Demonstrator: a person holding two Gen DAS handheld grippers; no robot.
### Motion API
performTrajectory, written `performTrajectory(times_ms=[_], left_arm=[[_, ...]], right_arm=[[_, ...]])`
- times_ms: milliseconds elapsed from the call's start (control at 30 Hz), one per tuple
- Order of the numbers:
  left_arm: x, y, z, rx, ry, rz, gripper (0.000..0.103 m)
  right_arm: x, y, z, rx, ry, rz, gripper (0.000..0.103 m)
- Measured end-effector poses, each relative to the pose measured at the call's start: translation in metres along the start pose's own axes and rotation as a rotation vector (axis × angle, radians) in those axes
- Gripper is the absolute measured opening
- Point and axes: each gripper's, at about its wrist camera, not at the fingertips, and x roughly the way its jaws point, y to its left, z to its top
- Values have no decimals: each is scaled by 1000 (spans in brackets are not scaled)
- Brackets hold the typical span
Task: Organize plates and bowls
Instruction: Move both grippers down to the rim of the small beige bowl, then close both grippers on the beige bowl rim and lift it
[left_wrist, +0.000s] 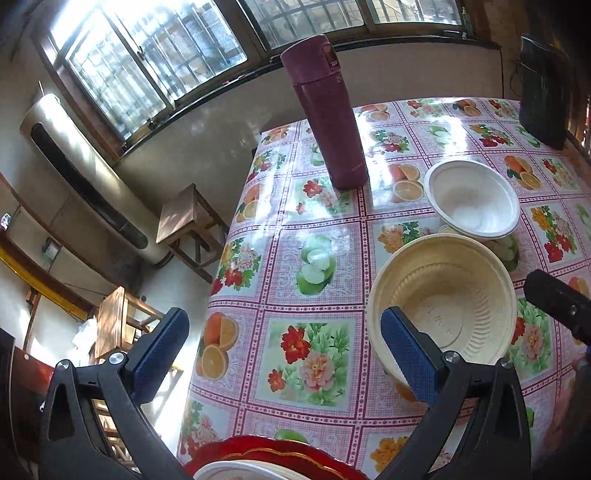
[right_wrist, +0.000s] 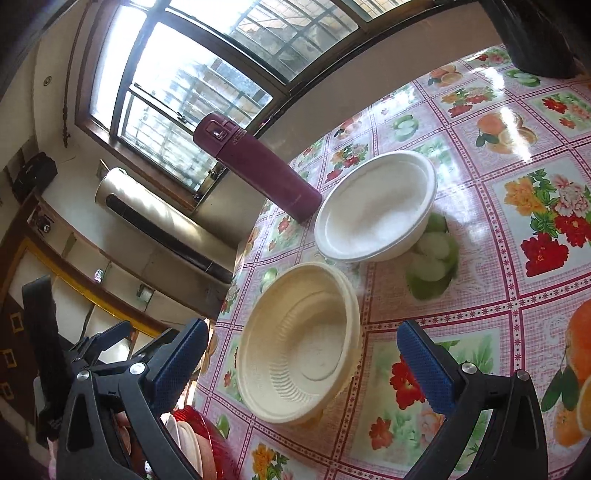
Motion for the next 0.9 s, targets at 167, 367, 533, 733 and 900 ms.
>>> performTrajectory(times_ms=[167, 367, 533, 733, 900], left_arm=[[37, -7, 7, -56, 141, -111, 103], [58, -9, 7, -163, 255, -211, 101], [58, -11, 7, -198, 282, -256, 89], [61, -20, 3, -222, 326, -334, 42], [56, -24, 3, -219, 323, -365, 26]], right_arm=[[10, -12, 1, 50, 31, 33, 102], [23, -27, 0, 111, 90, 57, 97], [27, -30, -1, 130, 99, 93, 83], [31, -30, 0, 131, 95, 82, 69], [32, -29, -2, 111, 86, 70, 55]])
